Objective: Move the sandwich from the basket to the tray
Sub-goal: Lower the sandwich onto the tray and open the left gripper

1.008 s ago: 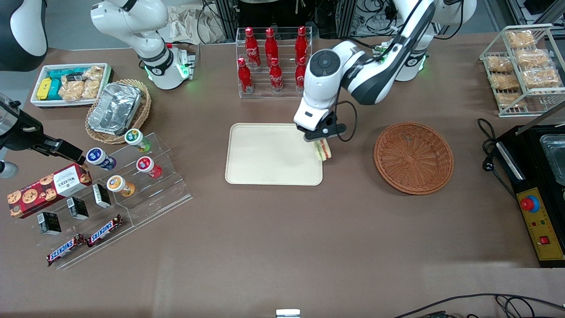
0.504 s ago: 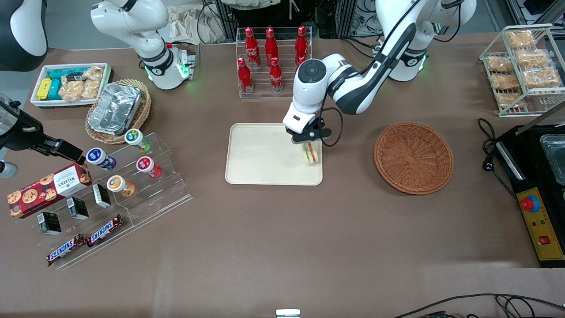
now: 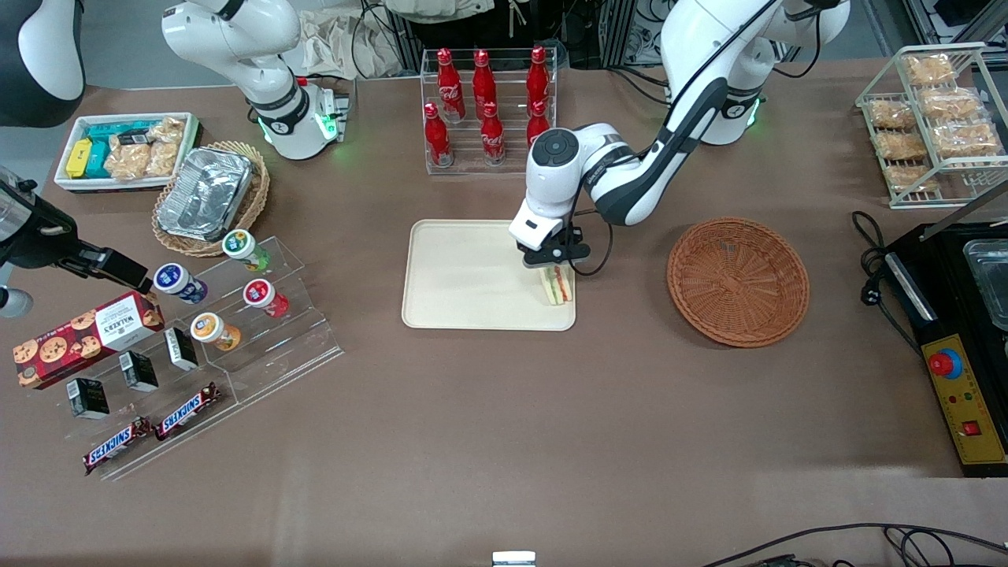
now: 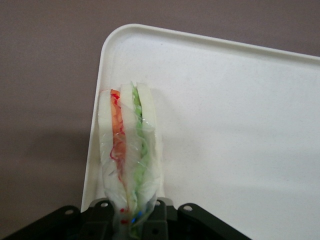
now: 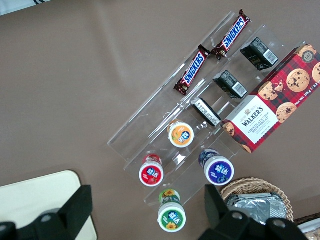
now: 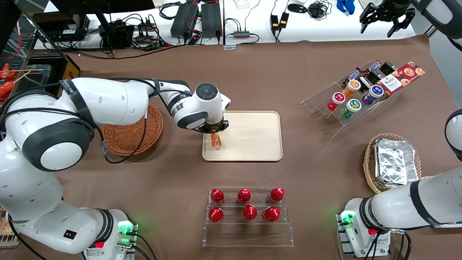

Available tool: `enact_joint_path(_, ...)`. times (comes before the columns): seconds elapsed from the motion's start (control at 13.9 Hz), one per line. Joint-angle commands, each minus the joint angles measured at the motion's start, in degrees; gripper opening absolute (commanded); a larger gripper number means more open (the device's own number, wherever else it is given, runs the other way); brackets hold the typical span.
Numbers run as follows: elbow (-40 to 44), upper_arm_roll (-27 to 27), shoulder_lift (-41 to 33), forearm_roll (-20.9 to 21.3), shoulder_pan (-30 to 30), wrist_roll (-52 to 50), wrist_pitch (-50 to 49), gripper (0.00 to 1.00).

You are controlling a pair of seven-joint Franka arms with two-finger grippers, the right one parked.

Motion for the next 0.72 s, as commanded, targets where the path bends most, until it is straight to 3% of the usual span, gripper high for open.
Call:
enact_joint_path(0.0, -0.6, 0.1, -0.4, 2.2, 0.1, -1.5, 0.9, 0.23)
enact_joint_path(0.14, -1.6, 0.4, -0.7, 3.4, 0.1, -1.2, 0.9, 0.82)
enact_joint_path(0.29, -1.4, 0.4, -1.4, 3.4, 0.1, -1.1, 0.3, 0.93)
enact_joint_path(0.58, 1.4, 0.1, -4.8, 3.2, 1.5, 1.6, -10.2, 0.93)
enact_joint_path(0.65, 2.0, 0.1, -6.2, 2.8, 2.1, 2.6, -12.8, 0.97)
